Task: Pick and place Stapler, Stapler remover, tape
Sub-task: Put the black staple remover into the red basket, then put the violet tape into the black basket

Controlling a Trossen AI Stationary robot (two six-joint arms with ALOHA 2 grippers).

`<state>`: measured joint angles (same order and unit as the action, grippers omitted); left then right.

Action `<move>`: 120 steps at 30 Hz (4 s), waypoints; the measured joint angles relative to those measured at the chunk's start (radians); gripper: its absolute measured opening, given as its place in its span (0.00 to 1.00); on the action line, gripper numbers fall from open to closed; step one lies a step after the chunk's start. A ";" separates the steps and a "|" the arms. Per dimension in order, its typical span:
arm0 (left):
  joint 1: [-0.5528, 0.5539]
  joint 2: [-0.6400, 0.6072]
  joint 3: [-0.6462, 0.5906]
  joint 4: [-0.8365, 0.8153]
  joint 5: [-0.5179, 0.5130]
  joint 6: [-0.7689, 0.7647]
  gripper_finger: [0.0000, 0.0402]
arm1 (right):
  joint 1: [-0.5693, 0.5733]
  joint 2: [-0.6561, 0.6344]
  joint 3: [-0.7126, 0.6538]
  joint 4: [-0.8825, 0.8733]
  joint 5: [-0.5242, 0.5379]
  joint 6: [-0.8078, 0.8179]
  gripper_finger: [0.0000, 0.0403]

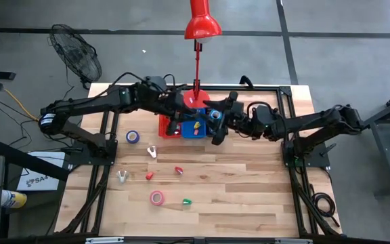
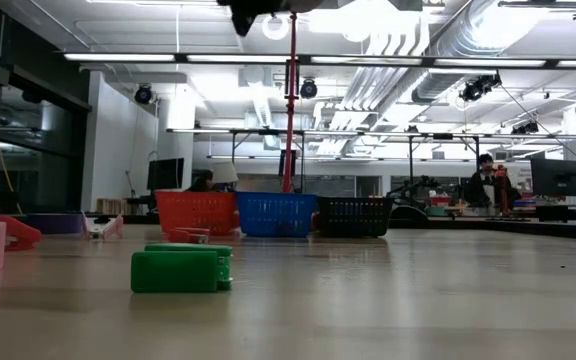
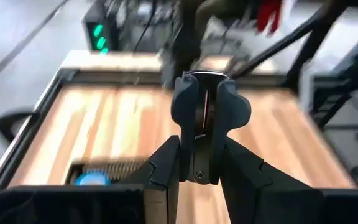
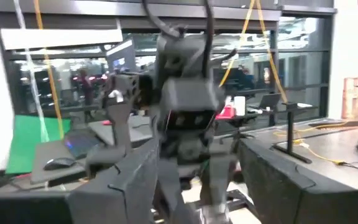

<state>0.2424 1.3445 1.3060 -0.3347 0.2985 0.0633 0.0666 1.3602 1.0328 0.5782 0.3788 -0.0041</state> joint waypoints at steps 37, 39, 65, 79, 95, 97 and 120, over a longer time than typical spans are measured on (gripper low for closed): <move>0.219 0.239 -0.224 -0.435 -0.276 0.110 0.20 | 0.000 -0.008 0.000 -0.269 0.087 0.119 0.54; 0.217 0.258 -0.224 -0.437 -0.277 0.113 0.21 | 0.000 -0.008 0.000 -0.278 0.087 0.120 0.54; 0.216 0.174 -0.173 -0.477 -0.247 0.221 0.60 | 0.000 -0.071 0.000 -0.420 0.077 0.243 0.54; 0.130 -0.049 -0.173 -0.524 -0.257 0.210 0.59 | 0.011 -0.140 0.000 -0.815 -0.019 0.487 0.54; 0.026 -0.225 -0.313 -0.763 -0.481 0.067 0.59 | 0.121 -0.141 0.000 -0.840 0.078 0.550 0.54; 0.026 -0.256 -0.358 -0.764 -0.472 0.031 0.59 | 0.121 -0.141 0.000 -0.840 0.078 0.551 0.54; 0.026 -0.332 -0.736 -0.649 -0.426 -0.243 0.59 | 0.119 -0.141 0.000 -0.840 0.079 0.524 0.54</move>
<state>0.2680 1.0122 0.5699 -0.9834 -0.1272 -0.1802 0.1852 1.2194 1.0328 -0.2619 0.4580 0.5196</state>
